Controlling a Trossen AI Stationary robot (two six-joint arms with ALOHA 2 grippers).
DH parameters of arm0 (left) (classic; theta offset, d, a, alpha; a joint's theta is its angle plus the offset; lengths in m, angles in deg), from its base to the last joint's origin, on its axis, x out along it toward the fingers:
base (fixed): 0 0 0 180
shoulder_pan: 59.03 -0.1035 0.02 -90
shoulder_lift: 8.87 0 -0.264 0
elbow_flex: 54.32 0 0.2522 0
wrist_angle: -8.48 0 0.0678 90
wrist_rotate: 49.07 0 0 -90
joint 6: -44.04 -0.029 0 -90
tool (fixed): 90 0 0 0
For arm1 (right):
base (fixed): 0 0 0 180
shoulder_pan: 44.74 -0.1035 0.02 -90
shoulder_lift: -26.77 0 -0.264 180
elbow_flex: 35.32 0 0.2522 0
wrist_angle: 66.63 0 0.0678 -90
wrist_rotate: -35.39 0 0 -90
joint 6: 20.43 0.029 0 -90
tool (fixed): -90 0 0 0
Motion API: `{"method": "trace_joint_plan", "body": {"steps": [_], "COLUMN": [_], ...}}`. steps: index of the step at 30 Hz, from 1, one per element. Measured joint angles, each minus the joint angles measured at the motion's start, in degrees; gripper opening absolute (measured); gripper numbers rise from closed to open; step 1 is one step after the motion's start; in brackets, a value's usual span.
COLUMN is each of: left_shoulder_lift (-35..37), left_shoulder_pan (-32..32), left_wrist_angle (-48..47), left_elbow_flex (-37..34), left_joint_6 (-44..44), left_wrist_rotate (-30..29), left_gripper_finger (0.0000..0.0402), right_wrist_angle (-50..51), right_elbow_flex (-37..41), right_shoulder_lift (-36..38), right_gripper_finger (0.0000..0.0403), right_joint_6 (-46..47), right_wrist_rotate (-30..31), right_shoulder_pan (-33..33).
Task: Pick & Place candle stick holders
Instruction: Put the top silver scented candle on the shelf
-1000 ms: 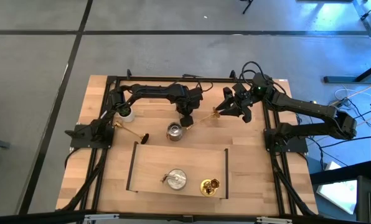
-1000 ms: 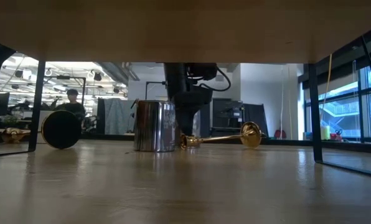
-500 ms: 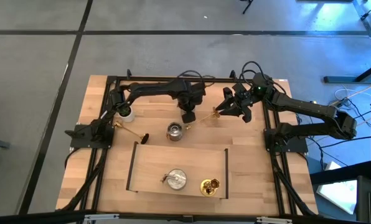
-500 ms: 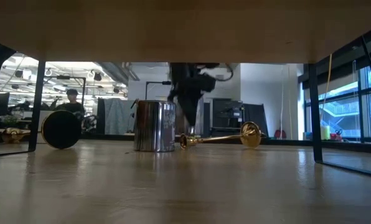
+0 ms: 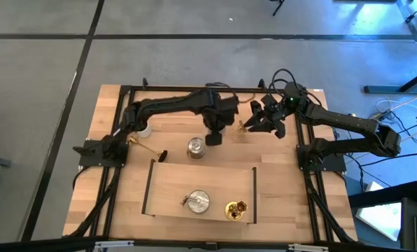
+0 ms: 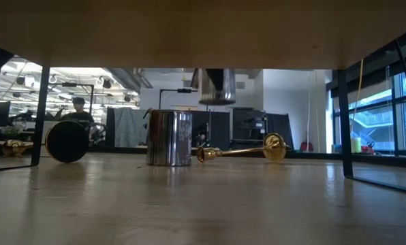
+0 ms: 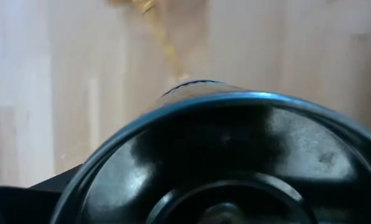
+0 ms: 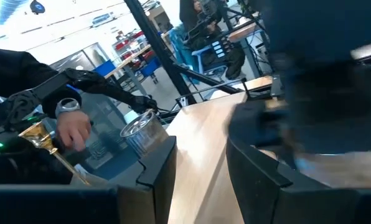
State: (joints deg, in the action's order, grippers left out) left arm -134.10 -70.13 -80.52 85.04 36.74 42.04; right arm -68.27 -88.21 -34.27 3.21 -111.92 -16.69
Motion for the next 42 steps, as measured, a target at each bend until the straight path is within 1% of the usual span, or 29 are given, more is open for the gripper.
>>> {"method": "trace_joint_plan", "body": {"steps": [5, 9, 11, 15, 17, 19, 25, 30, 32, 36, 42], "left_shoulder_lift": [0.02, 0.04, 0.04, 0.37, 0.54, 0.77, 0.98, 0.98, 0.98, 0.98, 0.89], "left_shoulder_pan": [4.14, 6.04, 6.88, 8.27, 8.95, 9.69, 11.93, 13.91, 14.74, 16.46, 18.42], "left_wrist_angle": [-0.96, -1.29, -2.05, -3.15, -3.05, -2.8, -2.41, -1.52, -1.55, -1.01, -0.24], "left_elbow_flex": [2.71, 3.58, 3.72, 3.78, 3.78, 3.78, 3.82, 3.82, 3.82, 3.82, 5.23], "left_joint_6": [0.34, 1.91, 1.93, 0.6, -0.08, -0.77, -2.94, -2.94, -2.8, -2.02, -1.78], "left_wrist_rotate": [0.13, -0.11, -0.41, -0.64, -0.45, 0.1, 0.32, 0.58, 0.67, 2.39, 1.41], "left_gripper_finger": [0.0355, 0.0355, 0.0355, 0.0355, 0.0355, 0.0355, 0.0355, 0.0355, 0.0355, 0.0355, 0.0355], "right_wrist_angle": [0.52, 4.99, 10.7, 23.49, 26.98, 28.94, 36.8, 44.13, 46.2, 48.04, 48.22], "right_elbow_flex": [0.0, 0.02, 0.0, 0.02, 0.02, 0.02, 0.0, 0.0, 0.0, 0.0, 0.02], "right_shoulder_lift": [0.45, 2.71, 4.92, 12.23, 16.32, 20.71, 31.59, 37.57, 39.05, 40.48, 40.59], "right_gripper_finger": [0.0144, 0.0144, 0.0144, 0.0144, 0.0144, 0.0144, 0.0144, 0.0144, 0.0144, 0.0144, 0.0144], "right_joint_6": [1.33, 2.55, 2.53, 0.89, 0.45, 0.46, 3.23, 5.49, 5.98, 7.03, 7.03], "right_wrist_rotate": [-2.49, -3.29, -0.42, 12.42, 16.97, 19.59, 24.72, 27.43, 28.58, 28.8, 29.18], "right_shoulder_pan": [0.0, 0.1, 0.22, 0.2, -0.06, -0.45, -1.7, -3.43, -4.11, -5.37, -8.27]}}
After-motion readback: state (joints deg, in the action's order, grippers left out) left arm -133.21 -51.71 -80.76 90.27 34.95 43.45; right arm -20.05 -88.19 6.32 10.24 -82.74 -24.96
